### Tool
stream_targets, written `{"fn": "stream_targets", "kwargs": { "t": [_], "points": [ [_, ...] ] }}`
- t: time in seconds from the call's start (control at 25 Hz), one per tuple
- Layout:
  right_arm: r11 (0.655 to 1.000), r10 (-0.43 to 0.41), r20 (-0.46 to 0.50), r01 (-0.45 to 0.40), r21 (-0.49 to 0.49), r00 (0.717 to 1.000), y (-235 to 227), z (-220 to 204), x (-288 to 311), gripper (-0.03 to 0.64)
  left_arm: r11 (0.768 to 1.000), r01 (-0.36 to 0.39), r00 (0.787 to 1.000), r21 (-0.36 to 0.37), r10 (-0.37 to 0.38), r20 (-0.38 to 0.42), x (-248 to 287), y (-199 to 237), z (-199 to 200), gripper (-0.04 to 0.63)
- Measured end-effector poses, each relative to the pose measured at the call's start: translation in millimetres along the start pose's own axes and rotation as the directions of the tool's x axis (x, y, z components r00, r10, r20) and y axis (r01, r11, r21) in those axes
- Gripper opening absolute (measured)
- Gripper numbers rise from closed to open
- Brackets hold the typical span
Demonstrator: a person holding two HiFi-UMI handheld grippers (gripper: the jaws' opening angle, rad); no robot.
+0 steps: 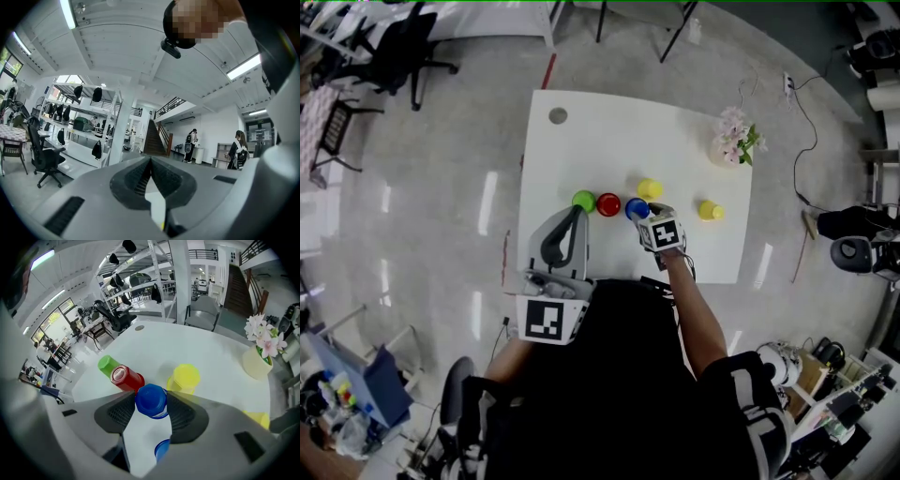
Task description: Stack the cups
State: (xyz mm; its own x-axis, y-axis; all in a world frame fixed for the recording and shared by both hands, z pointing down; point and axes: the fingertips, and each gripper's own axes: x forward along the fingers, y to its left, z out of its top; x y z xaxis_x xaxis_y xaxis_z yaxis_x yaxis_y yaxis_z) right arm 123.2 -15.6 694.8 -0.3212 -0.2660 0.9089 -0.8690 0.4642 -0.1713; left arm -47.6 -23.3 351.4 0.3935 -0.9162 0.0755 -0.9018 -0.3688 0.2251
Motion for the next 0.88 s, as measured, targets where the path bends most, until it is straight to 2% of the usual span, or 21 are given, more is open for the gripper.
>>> {"fn": "stream_targets", "kwargs": {
  "t": [0.88],
  "points": [
    [1.000, 0.014, -0.019, -0.014, -0.011, 1.000, 9.4, 4.3, 13.8, 0.229, 1.000, -0.020, 1.000, -0.009, 0.020, -0.018, -2.2, 9.3, -4.4, 0.021]
  ]
}}
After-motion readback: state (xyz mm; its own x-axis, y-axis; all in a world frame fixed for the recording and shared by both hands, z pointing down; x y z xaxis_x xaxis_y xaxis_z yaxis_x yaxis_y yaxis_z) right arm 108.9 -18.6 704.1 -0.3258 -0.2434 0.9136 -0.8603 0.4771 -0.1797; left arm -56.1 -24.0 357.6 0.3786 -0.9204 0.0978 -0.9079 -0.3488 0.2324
